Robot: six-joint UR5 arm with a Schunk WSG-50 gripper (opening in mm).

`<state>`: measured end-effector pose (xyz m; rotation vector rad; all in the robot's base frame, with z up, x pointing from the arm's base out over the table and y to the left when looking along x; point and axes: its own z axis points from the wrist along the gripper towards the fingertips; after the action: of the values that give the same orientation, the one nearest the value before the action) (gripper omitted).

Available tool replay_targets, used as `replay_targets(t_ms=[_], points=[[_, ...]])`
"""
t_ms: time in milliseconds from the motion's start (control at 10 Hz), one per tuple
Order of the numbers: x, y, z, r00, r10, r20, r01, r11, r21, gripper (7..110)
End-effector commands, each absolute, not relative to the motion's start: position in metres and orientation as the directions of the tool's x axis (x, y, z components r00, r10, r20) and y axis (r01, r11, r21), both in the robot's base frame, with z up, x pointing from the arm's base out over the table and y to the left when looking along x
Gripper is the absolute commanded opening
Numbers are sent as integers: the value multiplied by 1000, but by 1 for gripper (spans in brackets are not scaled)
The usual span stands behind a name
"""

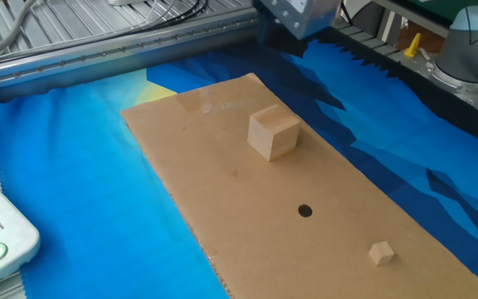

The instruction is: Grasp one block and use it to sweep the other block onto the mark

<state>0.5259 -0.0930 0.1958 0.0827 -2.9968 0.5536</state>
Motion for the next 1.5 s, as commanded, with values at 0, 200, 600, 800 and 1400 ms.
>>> replay_targets(t_ms=[0,200,600,800,1400], points=[[530,-108,203,-996,-30,82,-61,908,-414,7],[529,-89,195,-996,-27,84,-54,940,-338,7],[529,-60,188,-984,-10,178,-54,968,-244,7],[572,-45,178,-985,-25,172,-67,967,-246,7],[673,139,114,-990,129,54,127,991,-45,7]])
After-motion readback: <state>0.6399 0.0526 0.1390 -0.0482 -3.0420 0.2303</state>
